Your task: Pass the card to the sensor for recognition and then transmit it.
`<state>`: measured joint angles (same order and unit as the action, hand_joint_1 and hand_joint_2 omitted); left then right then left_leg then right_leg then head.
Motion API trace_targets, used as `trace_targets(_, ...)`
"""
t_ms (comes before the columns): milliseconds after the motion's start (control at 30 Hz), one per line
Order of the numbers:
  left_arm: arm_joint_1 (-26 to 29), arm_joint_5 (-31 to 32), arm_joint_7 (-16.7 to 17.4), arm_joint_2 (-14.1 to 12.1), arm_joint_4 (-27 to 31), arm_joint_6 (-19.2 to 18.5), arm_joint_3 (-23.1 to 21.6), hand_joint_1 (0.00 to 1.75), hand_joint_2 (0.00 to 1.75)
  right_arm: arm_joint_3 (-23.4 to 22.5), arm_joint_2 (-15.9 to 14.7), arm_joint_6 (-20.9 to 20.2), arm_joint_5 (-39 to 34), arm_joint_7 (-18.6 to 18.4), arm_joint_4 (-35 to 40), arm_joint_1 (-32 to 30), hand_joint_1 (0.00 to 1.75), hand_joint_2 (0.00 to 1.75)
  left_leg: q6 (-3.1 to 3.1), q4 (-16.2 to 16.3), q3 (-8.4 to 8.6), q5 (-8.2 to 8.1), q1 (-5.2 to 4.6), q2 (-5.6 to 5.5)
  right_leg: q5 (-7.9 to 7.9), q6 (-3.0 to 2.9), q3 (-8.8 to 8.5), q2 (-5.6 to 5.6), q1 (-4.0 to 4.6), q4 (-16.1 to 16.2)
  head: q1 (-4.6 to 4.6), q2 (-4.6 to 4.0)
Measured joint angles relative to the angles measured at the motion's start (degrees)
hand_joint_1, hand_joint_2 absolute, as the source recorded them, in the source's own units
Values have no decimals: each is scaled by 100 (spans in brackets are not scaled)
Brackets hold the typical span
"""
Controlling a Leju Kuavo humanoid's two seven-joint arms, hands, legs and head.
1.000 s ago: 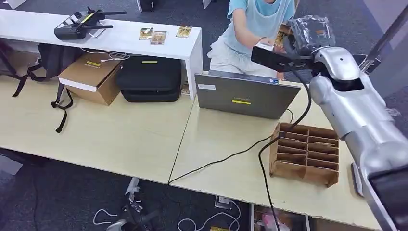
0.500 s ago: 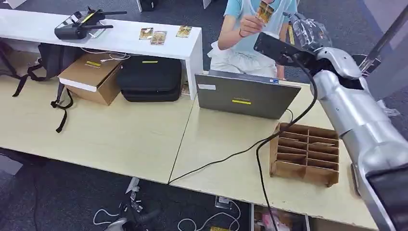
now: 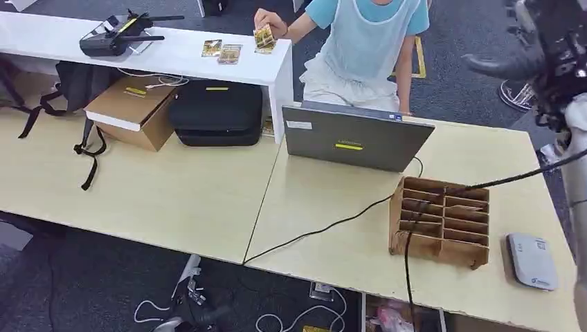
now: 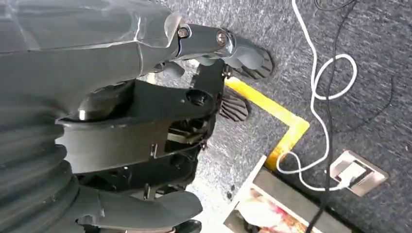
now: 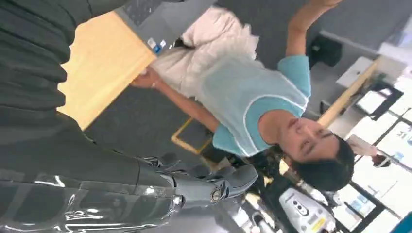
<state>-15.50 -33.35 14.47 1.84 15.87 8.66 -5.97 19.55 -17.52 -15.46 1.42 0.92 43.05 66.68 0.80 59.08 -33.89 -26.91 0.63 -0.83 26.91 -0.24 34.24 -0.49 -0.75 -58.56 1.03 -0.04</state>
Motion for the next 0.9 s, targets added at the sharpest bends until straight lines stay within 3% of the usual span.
trace_targets(133, 60, 48, 0, -26, 0, -31, 2, 0, 175, -407, -743, -469, -1395, -59, 929, -881, 0, 175, -3, 2, -3, -2, 0, -10, 1, 2, -3, -7, 0, 5, 0, 0)
trace_targets(267, 117, 46, 0, -74, -2, -37, 2, 0, 175, -736, -1477, -454, -2042, -70, 1907, -1900, 0, 175, -15, 2, -4, -11, 1, -4, 5, 7, -2, -5, 1, 7, 0, 0)
trace_targets(400, 205, -61, 0, -140, -2, -37, 22, 0, 175, -1139, -1983, -203, -1939, 168, 3014, -3126, 0, 175, -12, -5, -5, -17, 1, 4, 7, 7, 0, 4, 1, 6, 2, 0)
trace_targets(533, 335, -236, 0, -219, -2, -59, 136, 0, 175, -1340, -2254, -109, -1629, 347, 3804, -3957, 0, 175, -12, -13, -4, -17, 1, 18, 8, 6, 4, 16, 1, 2, 2, 0)
trace_targets(700, 504, -424, -2, -317, -2, -193, 324, 0, 175, -1270, -2232, 264, -566, 571, 4347, -4438, 0, 175, -9, -15, 0, -15, 2, 26, 8, 5, 2, 24, 2, -1, 2, 0)
trace_targets(800, 587, -433, 0, -356, -9, -245, 400, 0, 175, -1151, -2065, 1096, 887, 547, 4685, -4811, 0, 175, -7, -15, 0, -13, 2, 21, 8, 5, 1, 16, 3, -1, 0, 0)
trace_targets(900, 633, -356, 0, -363, -11, -221, 437, 0, 175, -991, -1894, 1952, 2743, 250, 5043, -5238, 0, 175, -7, -15, -2, -13, 2, 18, 8, 5, 2, 12, 2, -1, 2, 0)
